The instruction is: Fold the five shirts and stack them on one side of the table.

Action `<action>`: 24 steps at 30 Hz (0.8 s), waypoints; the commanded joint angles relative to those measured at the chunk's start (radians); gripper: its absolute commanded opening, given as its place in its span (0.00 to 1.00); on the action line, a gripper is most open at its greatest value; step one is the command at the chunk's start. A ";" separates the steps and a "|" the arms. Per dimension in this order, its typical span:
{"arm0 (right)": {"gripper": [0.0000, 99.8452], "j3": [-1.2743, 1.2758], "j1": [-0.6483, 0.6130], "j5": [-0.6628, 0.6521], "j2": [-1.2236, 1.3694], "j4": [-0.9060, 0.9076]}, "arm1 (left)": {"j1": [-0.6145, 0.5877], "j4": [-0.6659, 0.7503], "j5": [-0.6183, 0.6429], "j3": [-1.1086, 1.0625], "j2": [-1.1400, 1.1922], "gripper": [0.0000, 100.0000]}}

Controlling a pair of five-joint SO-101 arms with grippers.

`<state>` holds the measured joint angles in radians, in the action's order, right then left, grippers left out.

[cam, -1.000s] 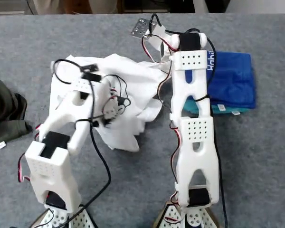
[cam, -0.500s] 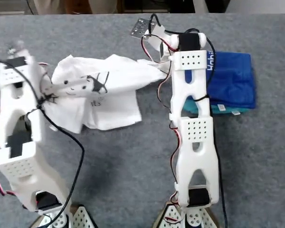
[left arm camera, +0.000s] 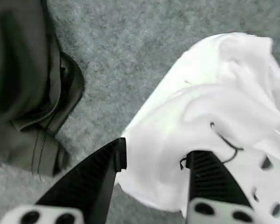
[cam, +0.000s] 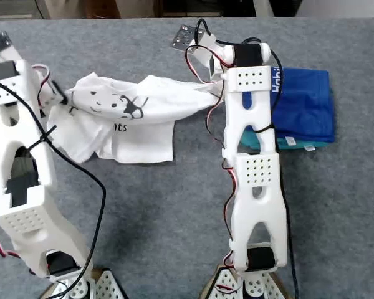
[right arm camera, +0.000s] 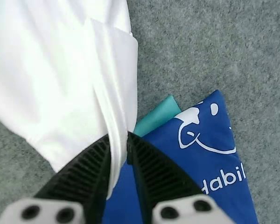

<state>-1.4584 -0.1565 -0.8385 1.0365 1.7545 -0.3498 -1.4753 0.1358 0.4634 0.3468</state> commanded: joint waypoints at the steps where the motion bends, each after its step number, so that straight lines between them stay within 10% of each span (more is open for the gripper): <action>1: 0.00 -0.002 -0.010 -0.011 -0.022 0.006 | 0.101 -0.126 0.002 0.198 -0.041 0.24; 6: 0.00 -0.002 -0.004 -0.011 -0.022 -0.014 | 0.313 -0.288 -0.023 0.321 -0.030 0.20; 24: 0.00 -0.005 0.018 -0.011 -0.028 -0.015 | 0.647 -0.069 0.103 -0.276 -0.042 0.16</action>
<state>-1.4584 -0.1565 -0.8385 1.0365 1.7515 0.2777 -1.6241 0.1895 0.2777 0.3452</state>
